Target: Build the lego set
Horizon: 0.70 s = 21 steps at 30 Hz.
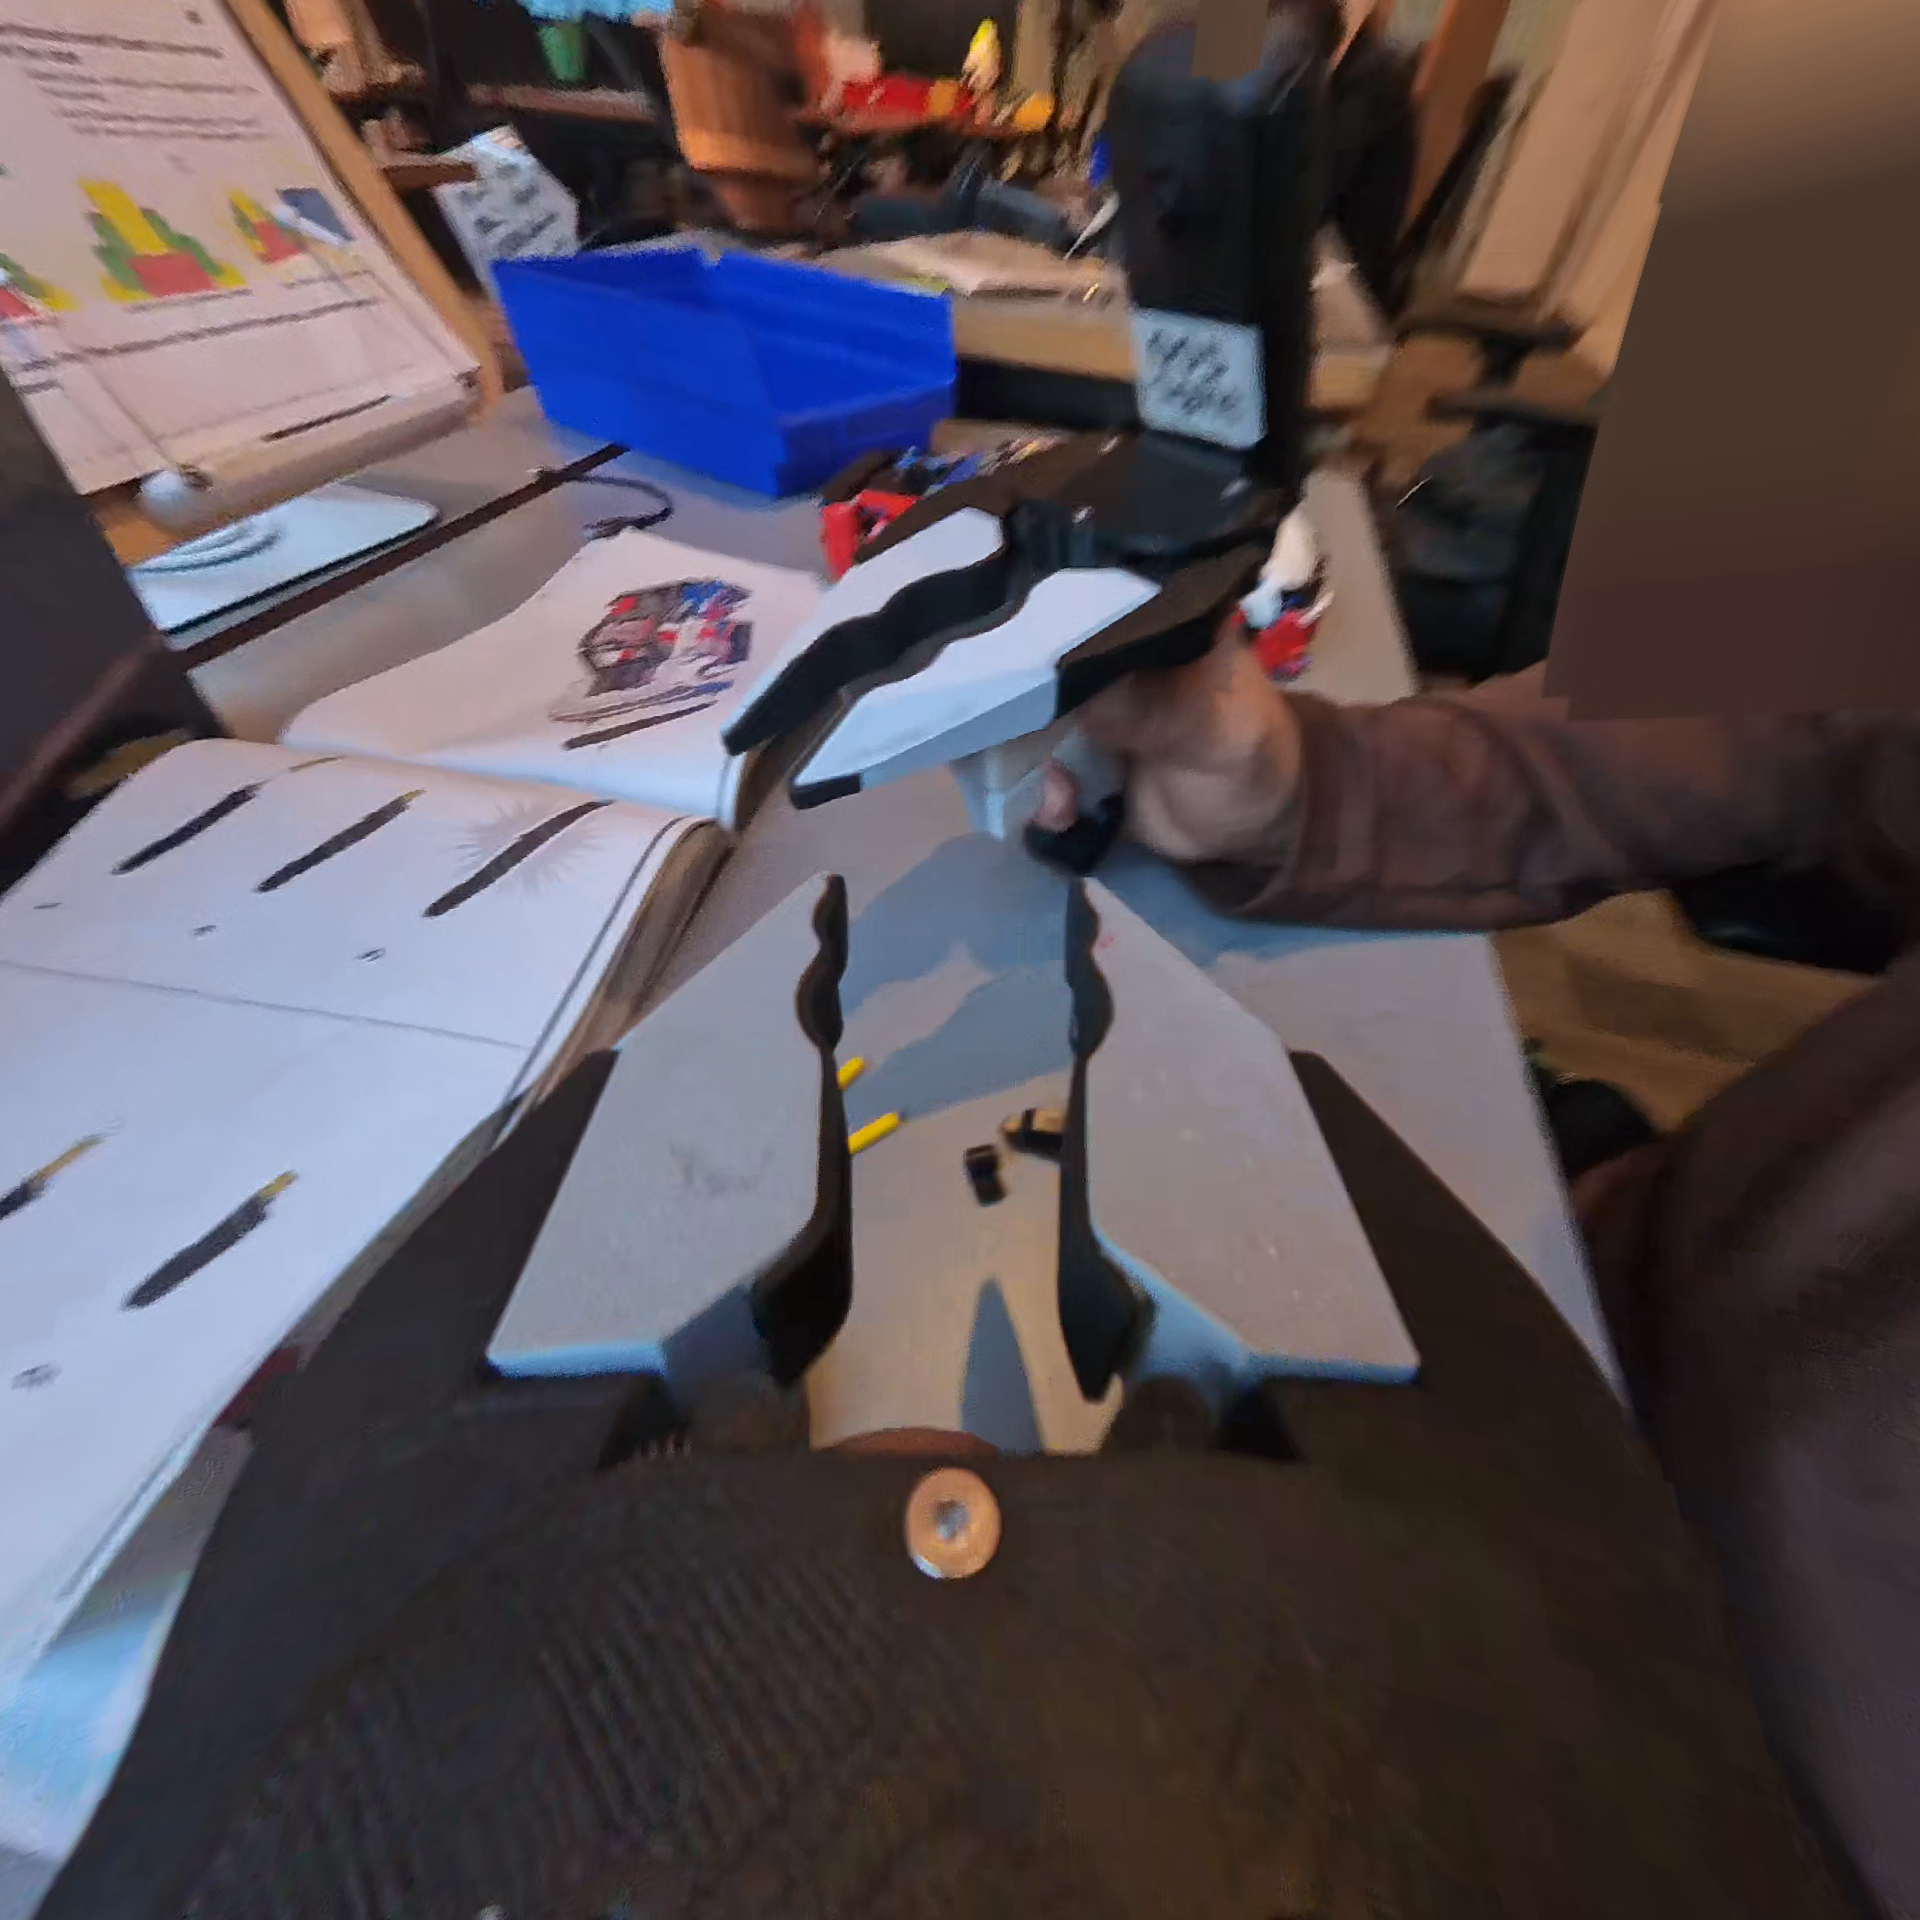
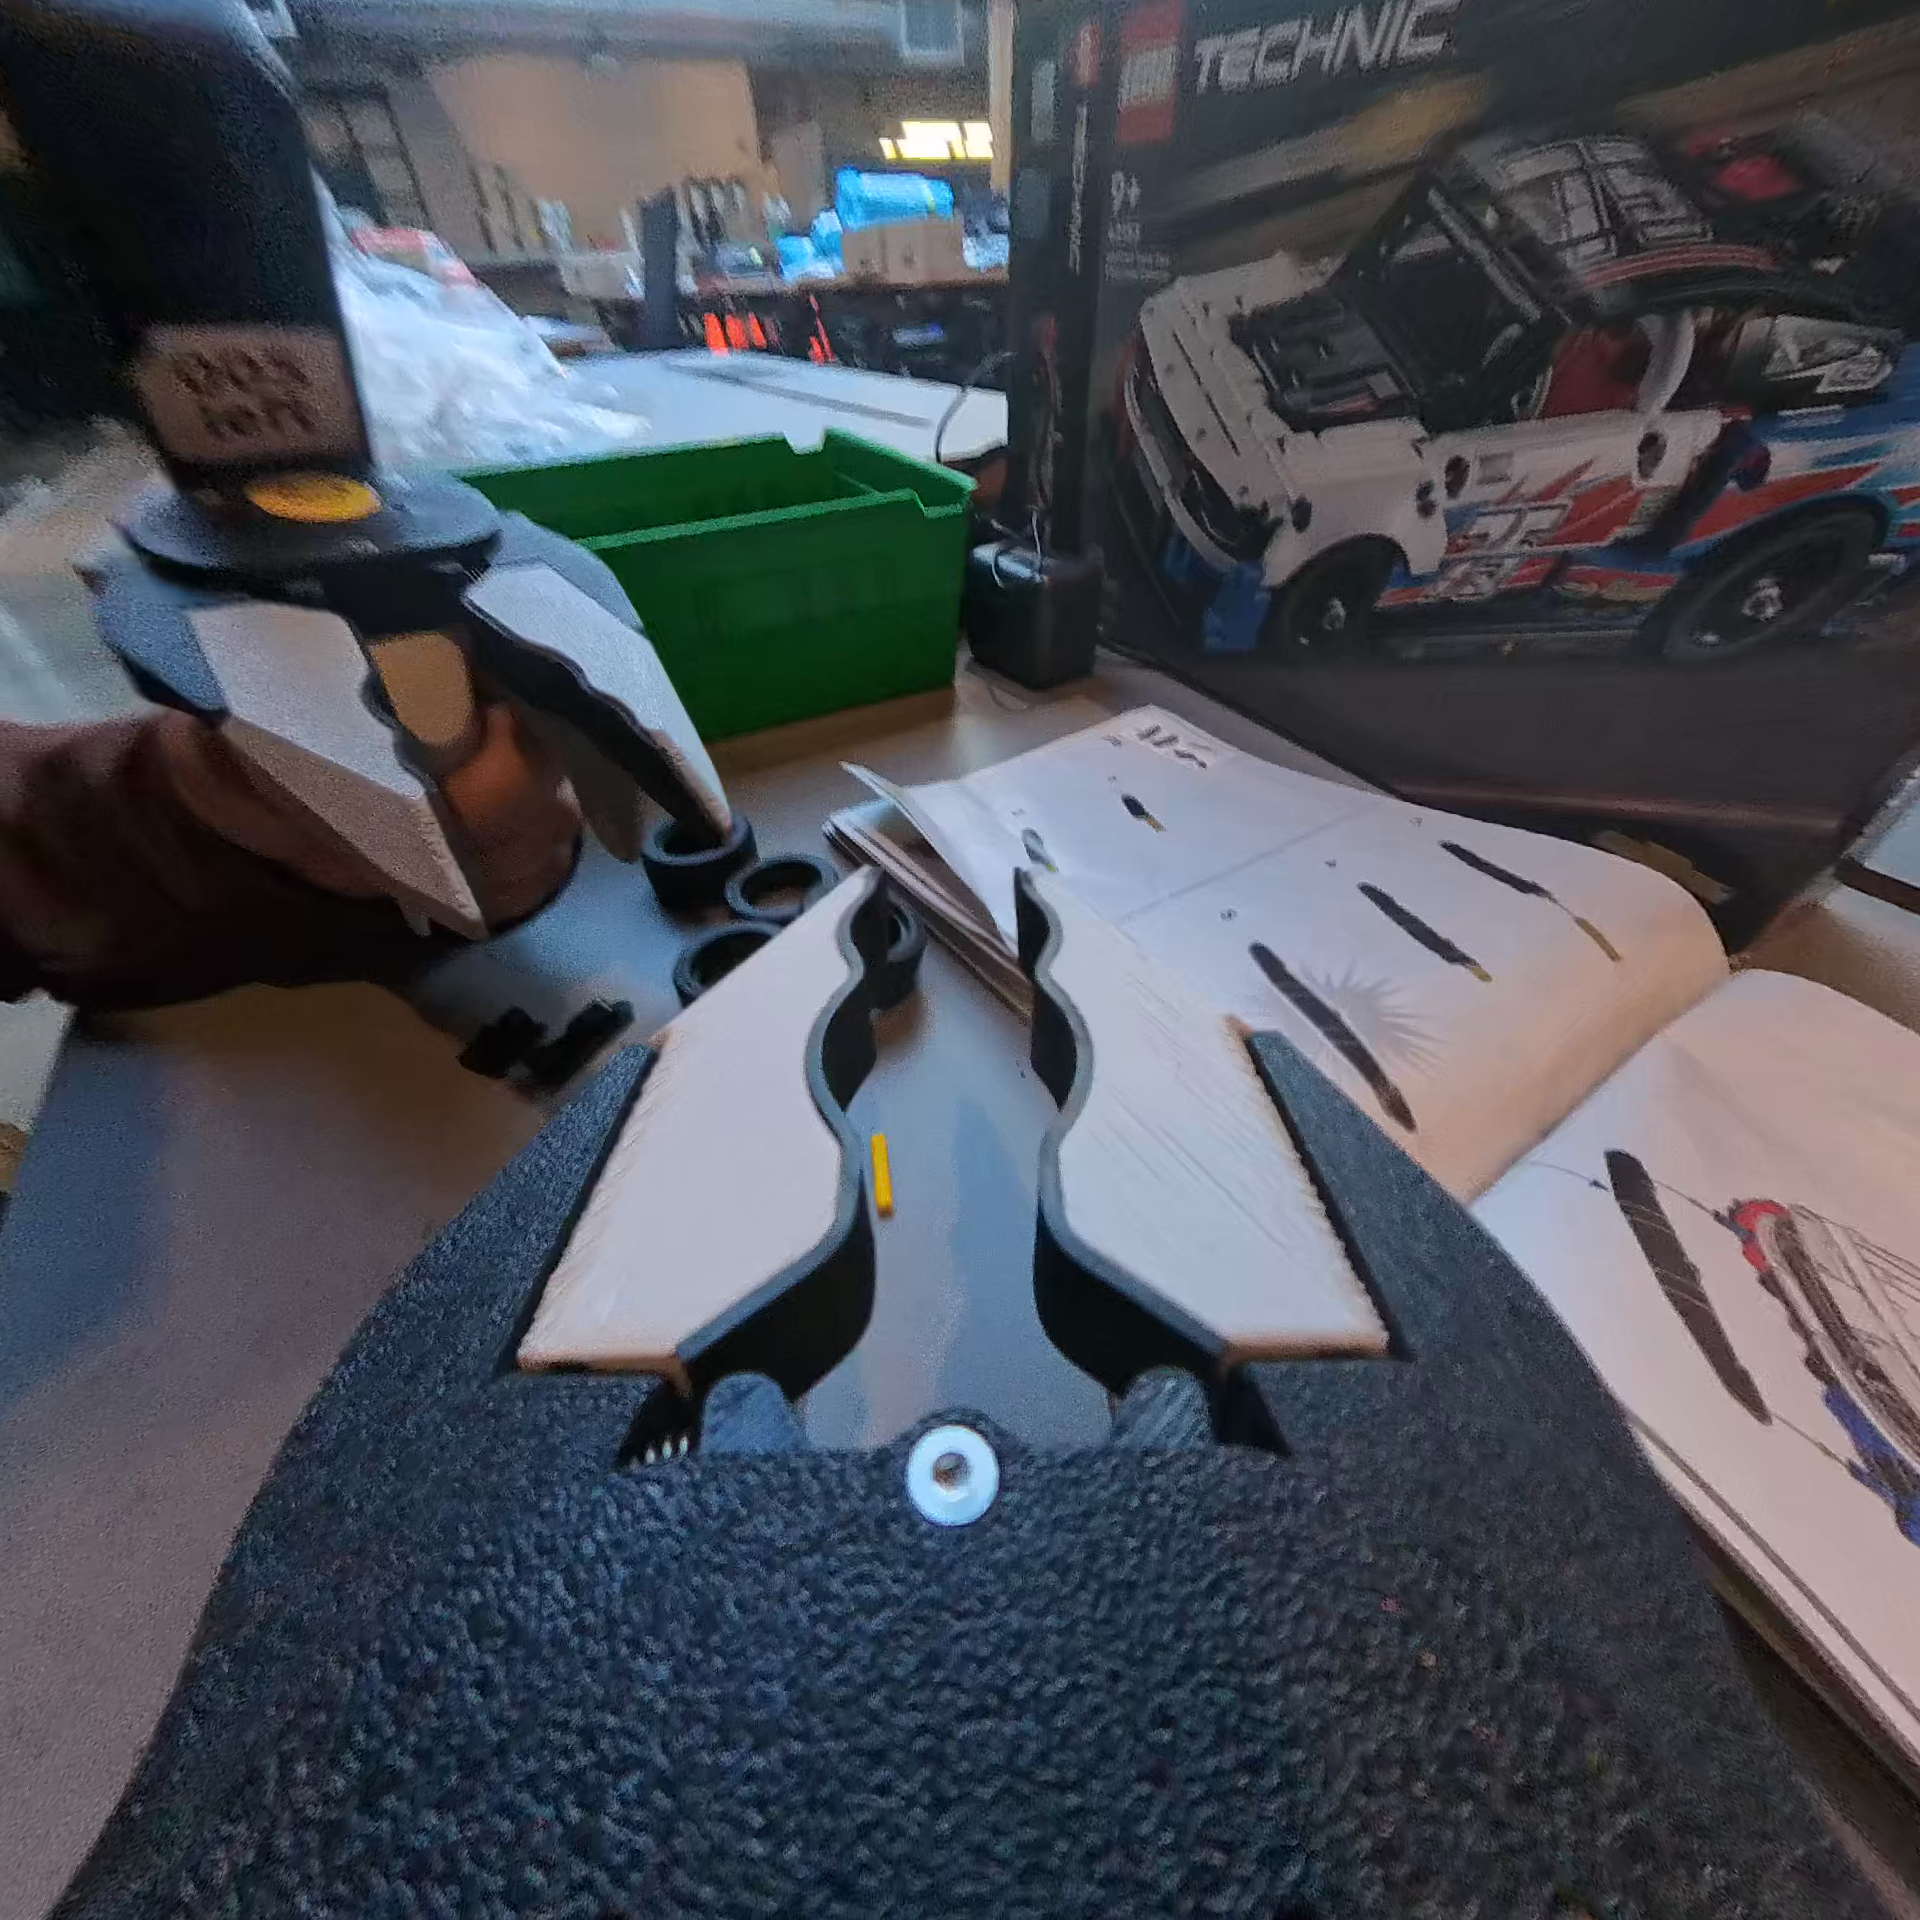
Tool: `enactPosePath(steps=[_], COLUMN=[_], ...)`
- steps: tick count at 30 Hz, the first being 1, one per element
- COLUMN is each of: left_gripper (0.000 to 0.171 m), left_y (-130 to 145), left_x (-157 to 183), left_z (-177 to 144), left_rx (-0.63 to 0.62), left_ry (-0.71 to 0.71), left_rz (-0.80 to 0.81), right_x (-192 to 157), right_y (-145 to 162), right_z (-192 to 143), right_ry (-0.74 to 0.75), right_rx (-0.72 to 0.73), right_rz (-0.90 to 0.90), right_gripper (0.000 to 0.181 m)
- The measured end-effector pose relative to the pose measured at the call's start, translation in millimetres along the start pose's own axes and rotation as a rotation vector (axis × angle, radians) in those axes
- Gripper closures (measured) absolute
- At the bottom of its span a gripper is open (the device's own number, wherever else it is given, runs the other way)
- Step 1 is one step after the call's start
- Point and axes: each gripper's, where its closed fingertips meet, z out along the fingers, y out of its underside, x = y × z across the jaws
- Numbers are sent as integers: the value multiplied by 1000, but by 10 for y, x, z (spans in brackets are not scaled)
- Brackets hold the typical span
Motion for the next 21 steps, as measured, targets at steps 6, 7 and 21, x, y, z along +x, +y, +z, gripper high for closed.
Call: enactPosePath(steps=[6, 7, 21], left_gripper=[129, 129, 135], left_y=[-77, -77, -120], left_x=[-227, -269, -972], left_z=[-162, -161, -514], left_rx=[119, 122, 82], left_ry=[-32, -50, -754], left_rz=[-75, -86, -106], right_x=[4, -13, 129], right_y=[63, 110, -107], right_z=[96, 141, 390], right_ry=[-41, -42, 23], right_rx=[-38, -67, -72], right_rz=[4, 4, -440], right_gripper=[151, 150, 144])
